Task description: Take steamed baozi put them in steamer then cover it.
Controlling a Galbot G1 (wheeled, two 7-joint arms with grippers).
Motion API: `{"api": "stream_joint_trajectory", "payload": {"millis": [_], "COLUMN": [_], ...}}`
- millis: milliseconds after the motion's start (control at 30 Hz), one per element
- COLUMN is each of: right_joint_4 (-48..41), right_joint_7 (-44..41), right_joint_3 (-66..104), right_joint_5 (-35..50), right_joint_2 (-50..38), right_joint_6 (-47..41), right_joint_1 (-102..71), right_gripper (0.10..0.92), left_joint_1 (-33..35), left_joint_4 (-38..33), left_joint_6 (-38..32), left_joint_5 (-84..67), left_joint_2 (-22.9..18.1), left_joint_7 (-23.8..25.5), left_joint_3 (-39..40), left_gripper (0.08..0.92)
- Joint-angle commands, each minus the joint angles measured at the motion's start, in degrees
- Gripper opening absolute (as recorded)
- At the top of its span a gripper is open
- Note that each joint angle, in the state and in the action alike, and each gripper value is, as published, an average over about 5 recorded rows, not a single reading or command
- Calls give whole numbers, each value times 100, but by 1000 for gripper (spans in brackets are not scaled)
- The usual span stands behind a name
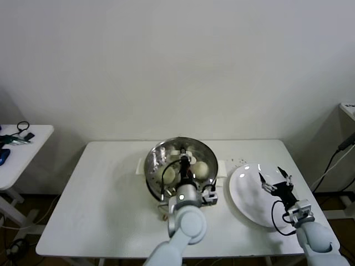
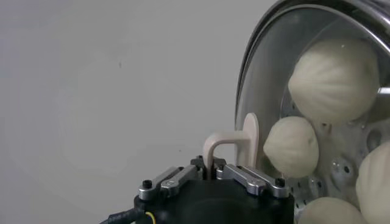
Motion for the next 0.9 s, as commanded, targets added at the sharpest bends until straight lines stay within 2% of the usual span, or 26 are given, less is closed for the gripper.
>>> {"api": "stream_joint_trajectory", "payload": {"millis": [33,167,267,667,900], "right_joint_4": [-1,-3,-6,-12,75], "right_joint_7": [-6,-17,-23,-48,-38], "right_joint_3": [-4,-7,-2,-1,24], "right_joint_5": [-16,-32,-35,-39,-46], "right_joint_2": [4,7,3,2,-21], "right_joint_6": [3,8,8,-45,-388], "right_joint_1": [7,5,6,17,-2], "right_gripper": [823,823,823,823,823], "left_joint_1": [6,14,13,154,441], "left_joint_4": [13,-24,-102,-753,-1290], "left_joint_6": [279,279,279,279,279], "left_joint_5": [-90,-177,-225,-445,-601], "left_joint_2": [-16,-11,36,478,744], "left_joint_7": [-50,-49,-44,65,85], "left_joint_3": [11,17,26,34,7], "left_gripper": [157,159,196,534,740]}}
